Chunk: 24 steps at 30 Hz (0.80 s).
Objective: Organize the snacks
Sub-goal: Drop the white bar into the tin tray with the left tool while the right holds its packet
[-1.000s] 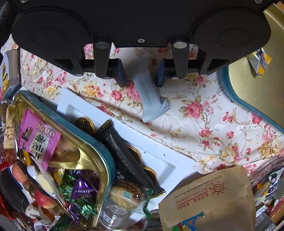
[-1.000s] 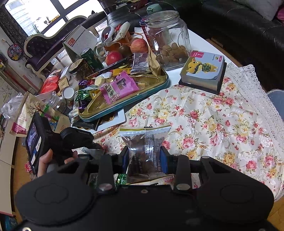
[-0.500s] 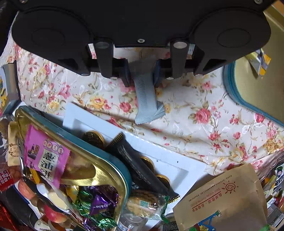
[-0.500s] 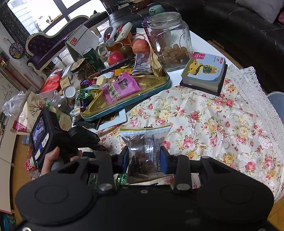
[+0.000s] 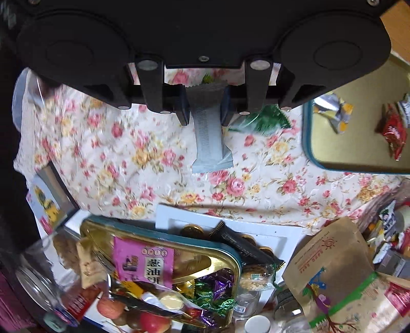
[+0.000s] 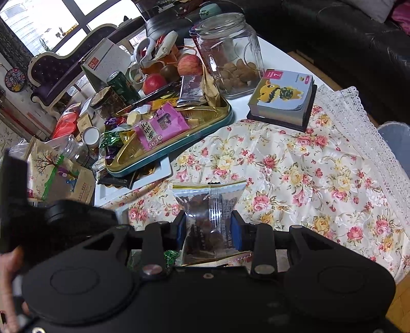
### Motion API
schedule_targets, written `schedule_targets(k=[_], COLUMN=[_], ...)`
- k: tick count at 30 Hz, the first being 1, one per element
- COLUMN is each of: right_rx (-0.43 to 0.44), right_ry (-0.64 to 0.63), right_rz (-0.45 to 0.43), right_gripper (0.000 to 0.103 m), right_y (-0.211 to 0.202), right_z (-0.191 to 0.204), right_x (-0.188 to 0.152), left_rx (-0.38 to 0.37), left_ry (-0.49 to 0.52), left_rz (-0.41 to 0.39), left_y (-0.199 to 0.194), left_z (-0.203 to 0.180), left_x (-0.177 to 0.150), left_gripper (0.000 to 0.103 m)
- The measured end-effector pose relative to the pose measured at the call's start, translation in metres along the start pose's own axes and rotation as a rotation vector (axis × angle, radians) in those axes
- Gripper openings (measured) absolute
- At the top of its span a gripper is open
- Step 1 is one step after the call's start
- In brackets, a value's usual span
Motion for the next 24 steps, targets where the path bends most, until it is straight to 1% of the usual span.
schedule_targets(k=[2, 5, 9, 12, 14, 17, 19, 22, 24], right_rx=[-0.012, -0.022, -0.028, -0.038, -0.046, -0.054, -0.056, -0.051, -0.043], right_ry=[0.003, 0.011, 0.011, 0.001, -0.012, -0.035, -0.049, -0.074, -0.097], right_rz=[0.008, 0.025, 0.051, 0.065, 0.072, 0.084, 0.094, 0.109, 0.121], right_gripper=[0.037, 0.037, 0.037, 0.037, 0.037, 0.037, 0.037, 0.037, 0.037], right_y=[0.002, 0.006, 0.012, 0.018, 0.022, 0.03, 0.035, 0.044, 0.051], right_z=[-0.004, -0.007, -0.006, -0.003, 0.001, 0.011, 0.019, 0.034, 0.047], right_x=[-0.002, -0.006, -0.013, -0.017, -0.021, -0.026, -0.03, -0.036, -0.042], left_rx=[0.019, 0.049, 0.124, 0.197, 0.216, 0.219, 0.212, 0.144, 0.117], left_ry=[0.031, 0.046, 0.022, 0.012, -0.002, -0.04, -0.078, -0.149, -0.192], left_rz=[0.0, -0.005, -0.024, -0.063, -0.074, -0.042, -0.001, 0.08, 0.113], left_y=[-0.008, -0.016, -0.027, -0.032, -0.032, -0.024, -0.015, -0.001, 0.005], left_z=[0.008, 0.027, 0.066, 0.098, 0.118, 0.149, 0.169, 0.193, 0.205], left_x=[-0.013, -0.027, -0.039, -0.042, -0.045, -0.048, -0.052, -0.059, -0.064], left_gripper=[0.033, 0.034, 0.034, 0.034, 0.034, 0.034, 0.034, 0.034, 0.034])
Point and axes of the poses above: each gripper's, at about its wrist camera, not at the fingertips, and y roughly the way its jaws point, z to its left, x to its top, the point moved 8 cm from there along y, roughly the way its jaws point, and after that the axes turned 11 degrees about x, right-handed, at the moved point
